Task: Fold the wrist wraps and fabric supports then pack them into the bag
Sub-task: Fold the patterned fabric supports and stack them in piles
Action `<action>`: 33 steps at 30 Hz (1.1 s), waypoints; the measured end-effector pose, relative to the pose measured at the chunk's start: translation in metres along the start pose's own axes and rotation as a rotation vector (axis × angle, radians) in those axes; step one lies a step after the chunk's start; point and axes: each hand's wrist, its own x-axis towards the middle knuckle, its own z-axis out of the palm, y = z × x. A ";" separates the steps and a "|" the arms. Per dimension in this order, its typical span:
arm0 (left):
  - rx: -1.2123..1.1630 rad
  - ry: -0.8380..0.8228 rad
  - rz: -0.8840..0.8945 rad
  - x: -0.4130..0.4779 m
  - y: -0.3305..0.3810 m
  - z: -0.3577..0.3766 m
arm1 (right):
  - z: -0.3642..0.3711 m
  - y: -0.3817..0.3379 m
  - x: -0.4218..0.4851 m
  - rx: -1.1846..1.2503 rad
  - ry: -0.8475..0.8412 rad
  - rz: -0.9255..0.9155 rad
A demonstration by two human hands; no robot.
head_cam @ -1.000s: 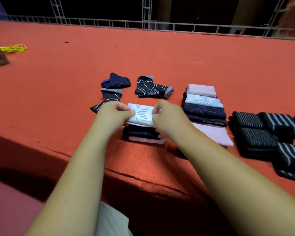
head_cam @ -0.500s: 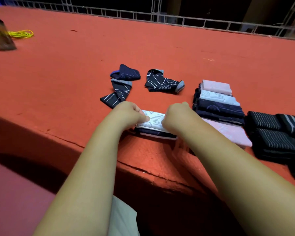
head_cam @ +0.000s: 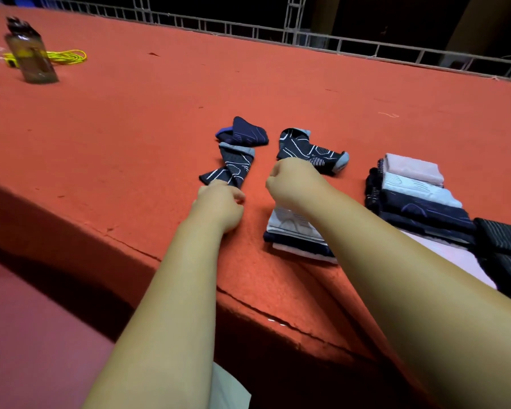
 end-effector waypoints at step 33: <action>-0.953 -0.012 0.338 -0.068 0.046 -0.080 | -0.105 0.023 -0.075 1.354 0.219 0.003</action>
